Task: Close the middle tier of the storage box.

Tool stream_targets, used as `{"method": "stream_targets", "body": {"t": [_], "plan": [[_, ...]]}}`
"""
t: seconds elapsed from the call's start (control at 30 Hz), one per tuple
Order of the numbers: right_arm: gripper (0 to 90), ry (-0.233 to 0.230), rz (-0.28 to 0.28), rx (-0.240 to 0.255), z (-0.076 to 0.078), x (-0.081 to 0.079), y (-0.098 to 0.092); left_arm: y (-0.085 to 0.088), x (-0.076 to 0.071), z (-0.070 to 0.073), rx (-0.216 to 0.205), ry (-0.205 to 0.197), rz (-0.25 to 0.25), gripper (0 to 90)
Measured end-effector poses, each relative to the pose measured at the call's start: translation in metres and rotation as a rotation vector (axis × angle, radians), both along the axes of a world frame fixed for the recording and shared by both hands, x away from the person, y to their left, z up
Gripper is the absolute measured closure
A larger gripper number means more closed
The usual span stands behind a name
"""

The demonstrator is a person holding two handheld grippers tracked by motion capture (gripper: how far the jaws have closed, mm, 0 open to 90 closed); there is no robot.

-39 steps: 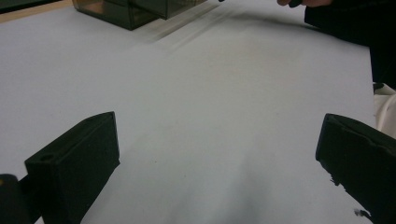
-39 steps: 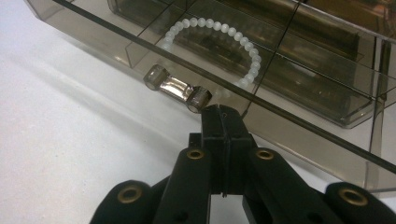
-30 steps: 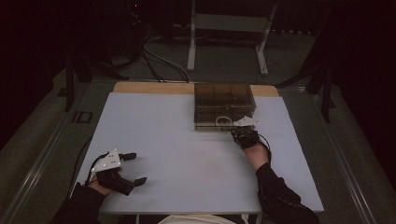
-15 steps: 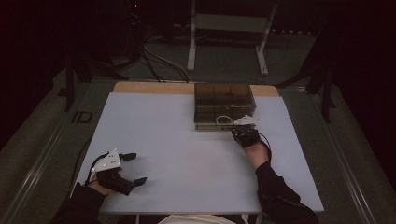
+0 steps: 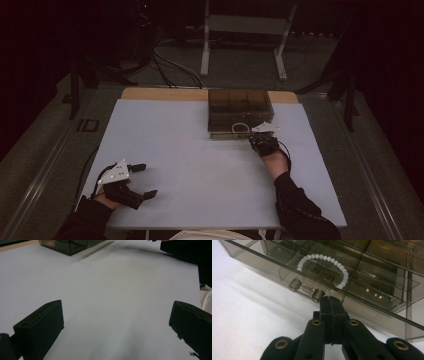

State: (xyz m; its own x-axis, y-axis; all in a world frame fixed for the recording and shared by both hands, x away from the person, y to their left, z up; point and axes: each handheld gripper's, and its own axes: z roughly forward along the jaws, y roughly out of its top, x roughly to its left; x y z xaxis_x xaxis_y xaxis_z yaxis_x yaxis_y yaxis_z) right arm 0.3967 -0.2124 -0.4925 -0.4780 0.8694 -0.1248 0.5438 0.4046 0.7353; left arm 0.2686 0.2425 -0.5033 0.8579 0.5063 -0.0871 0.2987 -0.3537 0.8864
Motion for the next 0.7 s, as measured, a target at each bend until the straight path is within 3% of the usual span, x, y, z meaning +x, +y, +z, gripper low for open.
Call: {"method": "stream_targets", "body": {"t": [0.7], "plan": [[89.7, -0.004, -0.020, 0.006, 0.0028, 0.0082, -0.0039, 0.0000, -0.0001, 0.0001, 0.000, 0.000, -0.001, 1.0]]}}
